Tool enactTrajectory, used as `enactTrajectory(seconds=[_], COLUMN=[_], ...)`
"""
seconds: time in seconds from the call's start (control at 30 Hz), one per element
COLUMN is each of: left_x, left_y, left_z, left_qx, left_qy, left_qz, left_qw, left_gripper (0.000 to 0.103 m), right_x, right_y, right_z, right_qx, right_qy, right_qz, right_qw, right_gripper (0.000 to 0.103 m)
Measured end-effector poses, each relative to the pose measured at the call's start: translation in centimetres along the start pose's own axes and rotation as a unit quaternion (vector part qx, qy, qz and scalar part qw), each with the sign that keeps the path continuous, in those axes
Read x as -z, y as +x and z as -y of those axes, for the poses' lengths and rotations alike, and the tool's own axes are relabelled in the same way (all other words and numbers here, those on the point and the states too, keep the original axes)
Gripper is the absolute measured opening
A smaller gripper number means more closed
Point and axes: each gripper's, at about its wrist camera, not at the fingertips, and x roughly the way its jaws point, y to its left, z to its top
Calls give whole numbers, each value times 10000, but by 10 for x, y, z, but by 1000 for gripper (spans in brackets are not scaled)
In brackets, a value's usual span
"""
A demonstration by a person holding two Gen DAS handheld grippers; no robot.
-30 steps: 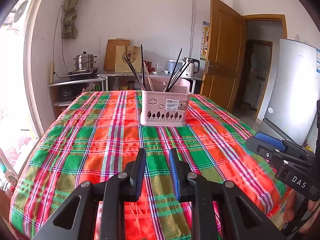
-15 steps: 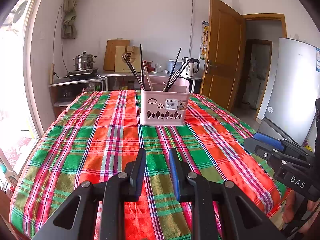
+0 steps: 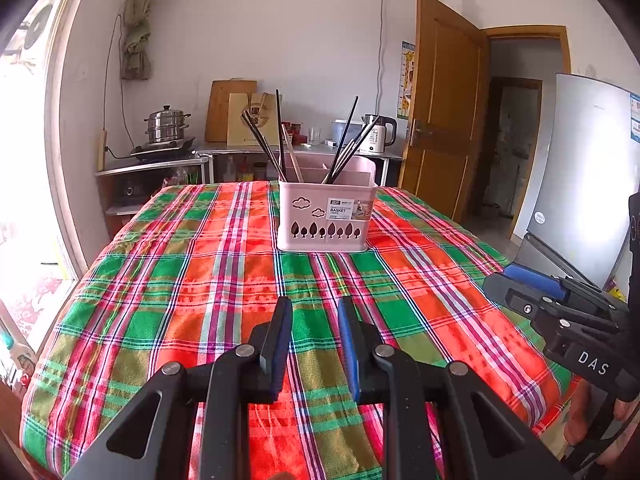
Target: Organize utensils
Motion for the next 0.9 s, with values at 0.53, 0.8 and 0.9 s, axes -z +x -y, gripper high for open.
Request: enactTrajectory(seconds=[0.53, 0.8, 0.9], left_x=[0, 1, 1], left_y=[-1, -1, -1], left_z=[0, 0, 0], left_qx=[-2, -42, -79], left_qy=[15, 29, 51], left_qz=[13, 49, 45], left_qw=[10000, 10000, 9999], left_gripper=[23, 23, 23], right_x=[-1, -1, 0], right_y=[0, 0, 1], right_z=[1, 0, 0], right_qx=[2, 4, -7], right_qy=[6, 3, 22], right_qz=[5, 2, -14], right_qw=[10000, 10000, 10000], right_gripper=[42, 42, 42])
